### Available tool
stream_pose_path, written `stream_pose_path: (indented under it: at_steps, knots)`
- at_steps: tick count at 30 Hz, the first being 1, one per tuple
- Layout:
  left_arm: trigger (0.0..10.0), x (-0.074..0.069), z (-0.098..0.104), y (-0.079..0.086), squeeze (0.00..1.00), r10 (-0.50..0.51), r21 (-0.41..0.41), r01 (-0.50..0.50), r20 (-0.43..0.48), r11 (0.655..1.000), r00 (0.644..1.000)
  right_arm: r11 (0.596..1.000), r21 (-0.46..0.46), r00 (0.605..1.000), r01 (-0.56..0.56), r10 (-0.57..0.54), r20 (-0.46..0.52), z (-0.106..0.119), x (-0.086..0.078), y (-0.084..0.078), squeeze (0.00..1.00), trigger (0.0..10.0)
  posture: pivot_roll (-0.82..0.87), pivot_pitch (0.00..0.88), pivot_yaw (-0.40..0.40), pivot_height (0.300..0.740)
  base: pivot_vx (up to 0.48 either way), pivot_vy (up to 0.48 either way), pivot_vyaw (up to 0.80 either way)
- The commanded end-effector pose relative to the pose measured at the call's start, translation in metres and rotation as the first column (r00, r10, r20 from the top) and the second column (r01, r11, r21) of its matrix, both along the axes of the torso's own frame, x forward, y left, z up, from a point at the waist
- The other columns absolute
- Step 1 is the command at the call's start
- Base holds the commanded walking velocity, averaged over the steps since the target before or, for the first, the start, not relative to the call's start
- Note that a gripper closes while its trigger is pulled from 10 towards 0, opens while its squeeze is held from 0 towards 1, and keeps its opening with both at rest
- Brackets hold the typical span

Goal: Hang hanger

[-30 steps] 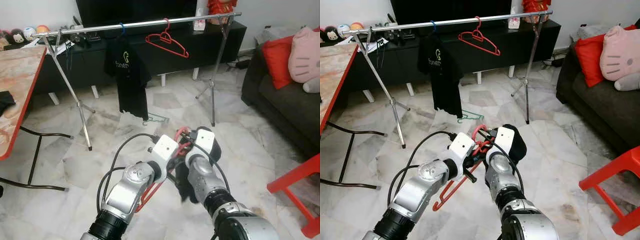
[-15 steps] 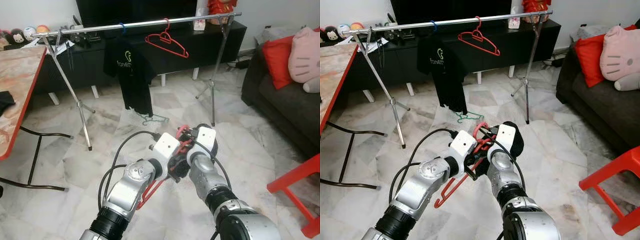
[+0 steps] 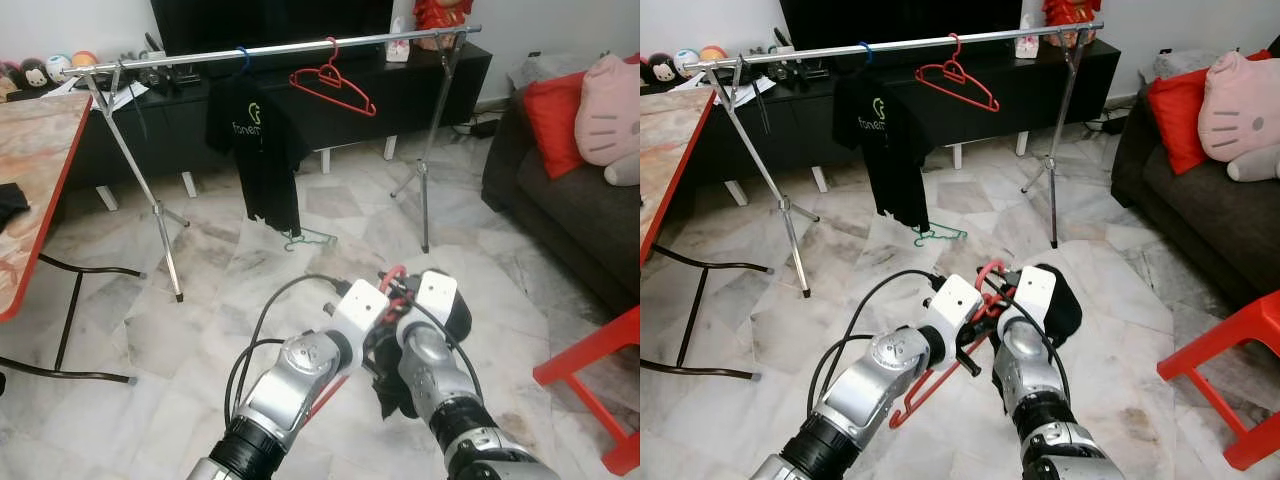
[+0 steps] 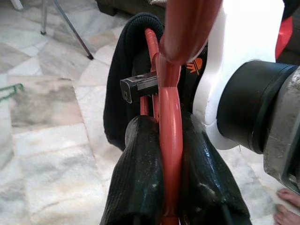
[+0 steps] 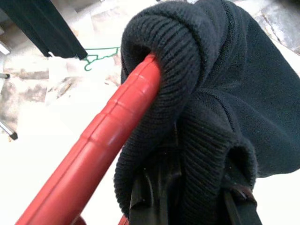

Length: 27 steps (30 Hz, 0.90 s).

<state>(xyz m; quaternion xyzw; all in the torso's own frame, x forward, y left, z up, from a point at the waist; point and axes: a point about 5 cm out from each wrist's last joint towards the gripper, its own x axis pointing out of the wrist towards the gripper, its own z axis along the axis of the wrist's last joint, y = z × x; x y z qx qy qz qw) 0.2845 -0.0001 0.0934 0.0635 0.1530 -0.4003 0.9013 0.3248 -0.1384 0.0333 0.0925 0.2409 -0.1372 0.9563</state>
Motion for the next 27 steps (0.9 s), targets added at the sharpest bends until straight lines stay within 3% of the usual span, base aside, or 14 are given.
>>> stream_pose_path:
  at_steps: [1,4,8,11,16,20,21,22,24,25,27]
  knots:
    - [10.0,-0.001,-0.013,0.029,0.00,0.041,0.004,-0.041,-0.044,0.999,0.998,0.895,-0.164,0.910,0.414,-0.402,0.106,0.032,-0.006,-0.124,0.00,10.0,-0.03,0.000,-0.009,0.740,0.000,0.000,0.00]
    - [10.0,-0.008,-0.012,0.026,0.00,-0.034,-0.011,0.033,-0.037,0.999,0.999,0.871,-0.191,0.892,0.453,-0.442,0.099,0.030,-0.014,-0.138,0.00,10.0,-0.03,0.000,-0.009,0.740,0.000,0.000,0.00]
    - [10.0,-0.018,-0.023,0.029,0.00,-0.160,0.117,0.160,-0.015,0.980,0.987,0.856,-0.203,0.880,0.476,-0.463,0.110,0.037,-0.017,-0.151,0.00,10.0,-0.04,0.000,-0.007,0.740,0.000,0.000,0.00]
    - [10.0,-0.021,-0.027,0.030,0.00,-0.192,0.135,0.195,-0.033,0.972,0.981,0.857,-0.206,0.882,0.471,-0.457,0.114,0.038,-0.016,-0.151,0.00,10.0,-0.04,0.000,-0.007,0.740,0.000,0.000,0.00]
    - [10.0,-0.018,-0.031,0.034,0.00,-0.159,0.161,0.160,-0.024,0.974,0.987,0.888,-0.193,0.909,0.417,-0.404,0.104,0.037,-0.011,-0.140,0.00,10.0,-0.03,0.000,-0.007,0.740,0.000,0.000,0.00]
    - [10.0,-0.017,-0.030,0.033,0.00,-0.160,0.155,0.161,-0.020,0.975,0.987,0.918,-0.207,0.941,0.339,-0.330,0.074,0.032,-0.009,-0.129,0.00,10.0,-0.03,0.000,-0.006,0.740,0.000,0.000,0.00]
    - [10.0,-0.017,-0.029,0.033,0.00,-0.165,0.151,0.167,-0.022,0.974,0.986,0.942,-0.237,0.971,0.238,-0.237,0.034,0.028,-0.007,-0.122,0.00,10.0,-0.03,0.000,-0.006,0.740,0.000,0.000,0.00]
    - [10.0,-0.018,-0.029,0.033,0.00,-0.167,0.148,0.169,-0.024,0.974,0.986,0.945,-0.248,0.977,0.211,-0.213,0.022,0.026,-0.007,-0.120,0.00,10.0,-0.04,0.000,-0.005,0.740,0.000,0.000,0.00]
    - [10.0,-0.018,-0.029,0.033,0.00,-0.175,0.139,0.177,-0.029,0.974,0.984,0.945,-0.281,0.985,0.165,-0.171,0.003,0.024,-0.007,-0.117,0.00,10.0,-0.04,0.000,-0.005,0.740,0.000,0.000,0.00]
    - [10.0,-0.021,-0.029,0.032,0.00,-0.203,0.131,0.207,-0.037,0.970,0.978,0.933,-0.353,0.996,0.067,-0.082,-0.028,0.023,-0.006,-0.114,0.00,10.0,-0.04,0.000,-0.005,0.740,0.000,0.000,0.00]
    - [10.0,-0.023,-0.029,0.031,0.00,-0.228,0.132,0.232,-0.046,0.964,0.973,0.914,-0.405,0.998,-0.031,0.003,-0.068,0.021,-0.006,-0.111,0.00,10.0,-0.04,0.000,-0.005,0.740,0.000,0.000,0.00]
